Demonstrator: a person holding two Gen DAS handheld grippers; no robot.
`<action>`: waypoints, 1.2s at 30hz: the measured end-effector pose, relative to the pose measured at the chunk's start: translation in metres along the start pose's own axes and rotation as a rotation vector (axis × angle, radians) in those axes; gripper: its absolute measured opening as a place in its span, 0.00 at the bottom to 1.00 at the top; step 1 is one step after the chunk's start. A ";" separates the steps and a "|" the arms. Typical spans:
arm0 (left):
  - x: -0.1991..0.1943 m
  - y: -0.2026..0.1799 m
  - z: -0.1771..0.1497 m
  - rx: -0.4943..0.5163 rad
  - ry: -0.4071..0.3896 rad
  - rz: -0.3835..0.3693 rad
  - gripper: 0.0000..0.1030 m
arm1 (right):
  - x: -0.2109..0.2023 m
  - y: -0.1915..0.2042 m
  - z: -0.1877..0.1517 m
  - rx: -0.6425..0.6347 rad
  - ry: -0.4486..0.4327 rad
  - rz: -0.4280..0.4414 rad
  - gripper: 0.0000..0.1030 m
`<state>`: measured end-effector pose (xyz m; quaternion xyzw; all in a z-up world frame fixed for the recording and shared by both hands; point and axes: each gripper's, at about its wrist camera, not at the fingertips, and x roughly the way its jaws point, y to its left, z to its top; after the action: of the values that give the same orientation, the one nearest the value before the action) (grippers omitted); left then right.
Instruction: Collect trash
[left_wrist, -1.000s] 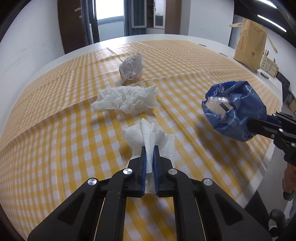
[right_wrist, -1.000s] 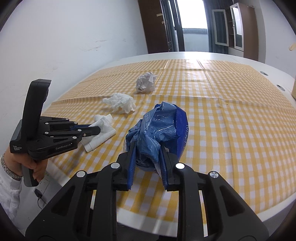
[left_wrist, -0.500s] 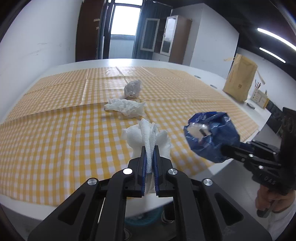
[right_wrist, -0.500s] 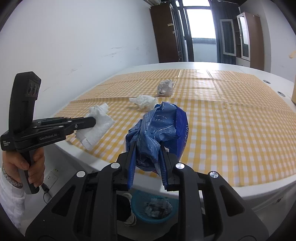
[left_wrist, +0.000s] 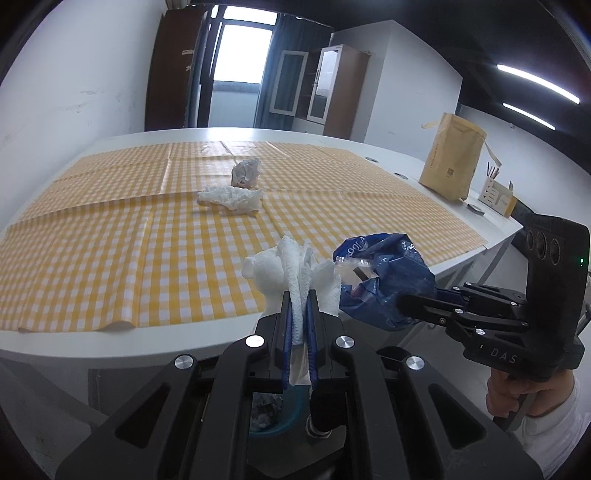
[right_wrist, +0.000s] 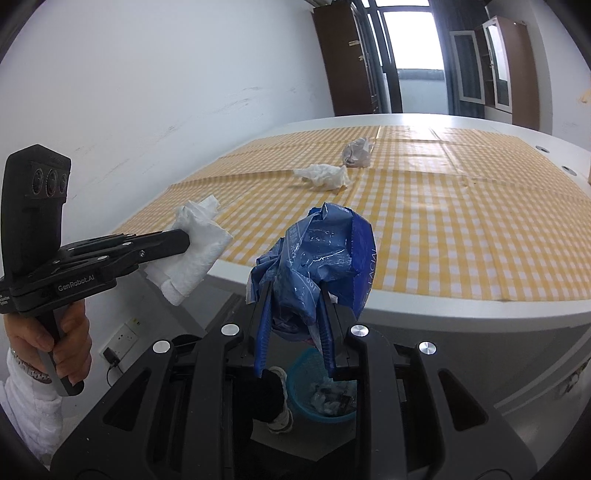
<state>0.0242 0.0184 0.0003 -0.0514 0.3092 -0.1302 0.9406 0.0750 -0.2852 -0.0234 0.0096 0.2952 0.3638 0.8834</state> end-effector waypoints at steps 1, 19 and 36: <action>-0.002 -0.001 -0.003 0.001 0.001 -0.005 0.06 | -0.003 0.002 -0.002 -0.003 0.001 0.003 0.21; 0.010 -0.003 -0.091 -0.075 0.117 -0.054 0.06 | -0.002 0.014 -0.089 -0.021 0.165 0.039 0.21; 0.077 0.042 -0.152 -0.179 0.266 -0.010 0.06 | 0.103 -0.014 -0.147 0.071 0.373 -0.006 0.21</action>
<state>0.0028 0.0351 -0.1732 -0.1187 0.4410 -0.1126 0.8825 0.0638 -0.2580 -0.2013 -0.0274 0.4665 0.3460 0.8136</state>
